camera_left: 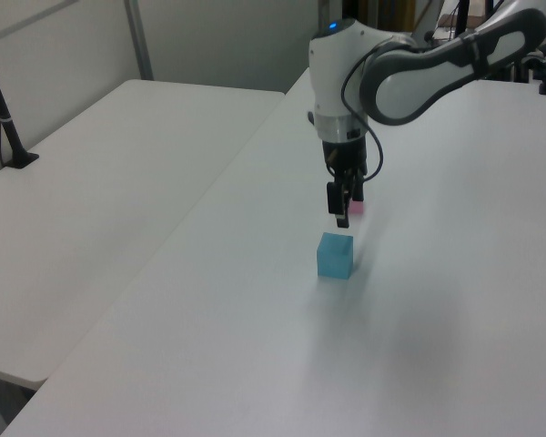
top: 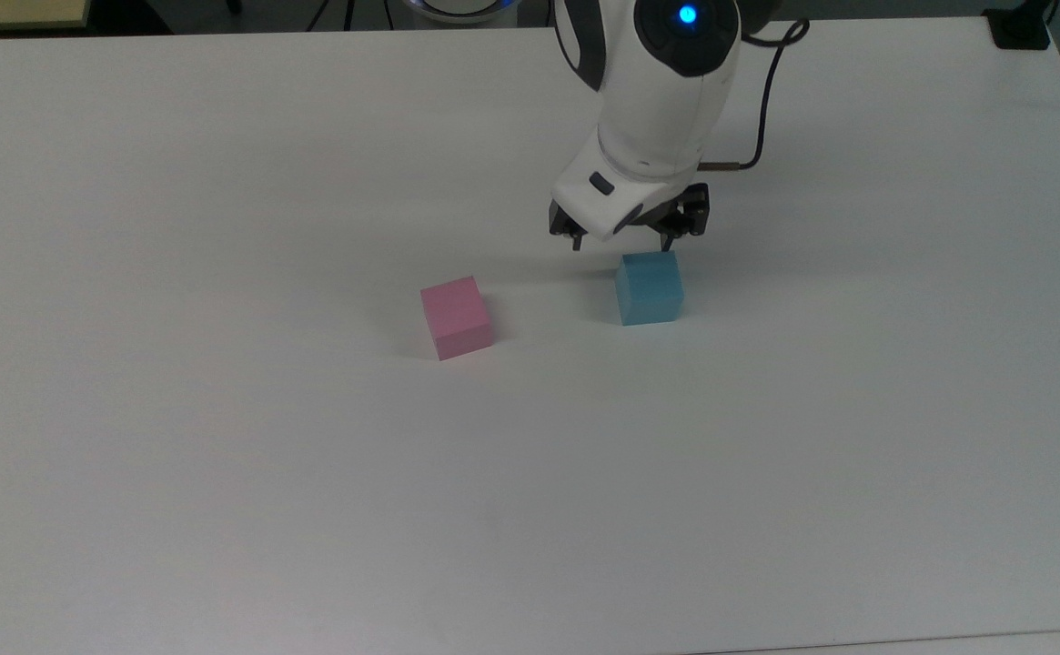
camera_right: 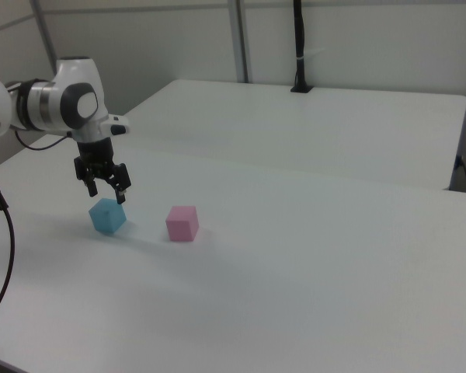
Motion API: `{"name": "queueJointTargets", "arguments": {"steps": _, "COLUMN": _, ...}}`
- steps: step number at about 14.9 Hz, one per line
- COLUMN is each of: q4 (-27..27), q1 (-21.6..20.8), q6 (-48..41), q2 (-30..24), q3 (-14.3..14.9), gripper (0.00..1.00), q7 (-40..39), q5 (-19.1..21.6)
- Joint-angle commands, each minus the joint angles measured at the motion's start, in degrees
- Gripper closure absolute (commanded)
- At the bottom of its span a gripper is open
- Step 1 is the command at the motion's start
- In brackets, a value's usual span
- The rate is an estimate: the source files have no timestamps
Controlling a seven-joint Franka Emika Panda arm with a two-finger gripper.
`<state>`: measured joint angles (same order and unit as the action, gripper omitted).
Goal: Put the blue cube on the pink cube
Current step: 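Move the open gripper over the blue cube and lower onto it, then close the gripper on the blue cube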
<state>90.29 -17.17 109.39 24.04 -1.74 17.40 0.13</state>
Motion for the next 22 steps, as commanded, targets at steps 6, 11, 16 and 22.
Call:
{"name": "queueJointTargets", "arguments": {"steps": 6, "q4": 0.0, "q1": -4.5, "q6": 8.0, "q2": 2.9, "q3": 1.7, "gripper": 0.00, "q7": 2.8, "q5": -3.1}}
{"name": "queueJointTargets", "arguments": {"steps": 11, "q4": 0.3, "q1": -5.9, "q6": 10.1, "q2": 6.5, "q3": 1.7, "gripper": 0.00, "q7": 3.3, "q5": -5.8}}
{"name": "queueJointTargets", "arguments": {"steps": 16, "q4": 0.9, "q1": -6.1, "q6": 9.4, "q2": 6.6, "q3": 1.8, "gripper": 0.45, "q7": 4.8, "q5": -6.7}}
{"name": "queueJointTargets", "arguments": {"steps": 22, "q4": 0.4, "q1": -4.5, "q6": 4.2, "q2": 1.0, "q3": 3.2, "gripper": 0.74, "q7": 2.5, "q5": -6.5}}
